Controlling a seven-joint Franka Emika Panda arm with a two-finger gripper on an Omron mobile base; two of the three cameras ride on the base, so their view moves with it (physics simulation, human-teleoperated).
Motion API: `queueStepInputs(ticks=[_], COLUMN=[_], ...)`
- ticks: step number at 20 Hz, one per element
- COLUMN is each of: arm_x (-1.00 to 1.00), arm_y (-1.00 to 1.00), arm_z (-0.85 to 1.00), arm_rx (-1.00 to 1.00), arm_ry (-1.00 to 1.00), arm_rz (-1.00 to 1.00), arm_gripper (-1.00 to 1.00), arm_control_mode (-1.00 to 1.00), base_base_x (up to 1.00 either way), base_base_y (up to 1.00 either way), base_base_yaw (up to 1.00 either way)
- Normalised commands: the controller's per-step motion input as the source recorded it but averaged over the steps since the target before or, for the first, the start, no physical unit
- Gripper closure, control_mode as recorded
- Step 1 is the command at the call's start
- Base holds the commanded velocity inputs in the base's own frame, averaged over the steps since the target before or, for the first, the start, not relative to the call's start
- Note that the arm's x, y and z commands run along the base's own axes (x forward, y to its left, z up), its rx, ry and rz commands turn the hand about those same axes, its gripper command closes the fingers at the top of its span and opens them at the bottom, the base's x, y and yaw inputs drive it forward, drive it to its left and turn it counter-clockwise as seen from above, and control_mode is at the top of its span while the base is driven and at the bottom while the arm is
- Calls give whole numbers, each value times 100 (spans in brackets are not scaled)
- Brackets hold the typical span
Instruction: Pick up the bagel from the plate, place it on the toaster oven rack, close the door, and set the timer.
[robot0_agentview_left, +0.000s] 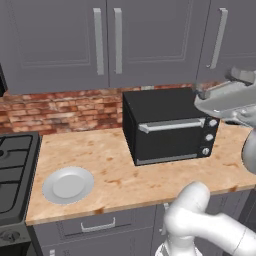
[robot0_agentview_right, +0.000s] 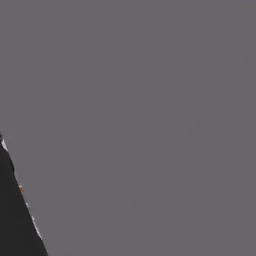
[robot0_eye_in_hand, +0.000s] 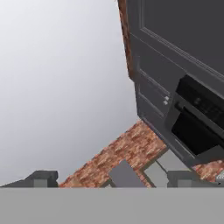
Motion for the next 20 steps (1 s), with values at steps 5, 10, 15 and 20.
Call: queueStepInputs(ticks=[5,10,15,20], arm_x=[0,0,14,31], arm_y=[39,28,-13,-48], arm_z=[-7,-73,-100,-97], arm_rx=[-77,-88,-66,-16], arm_ry=[-96,-66,-22,9], arm_rz=[0,-9,-30,-47], arm_gripper=[-100,-100,-100,-100], arm_control_mode=[-100,-100,-100,-100], base_base_x=[0,0,0,0], base_base_y=[0,0,0,0], base_base_yaw=[0,0,0,0])
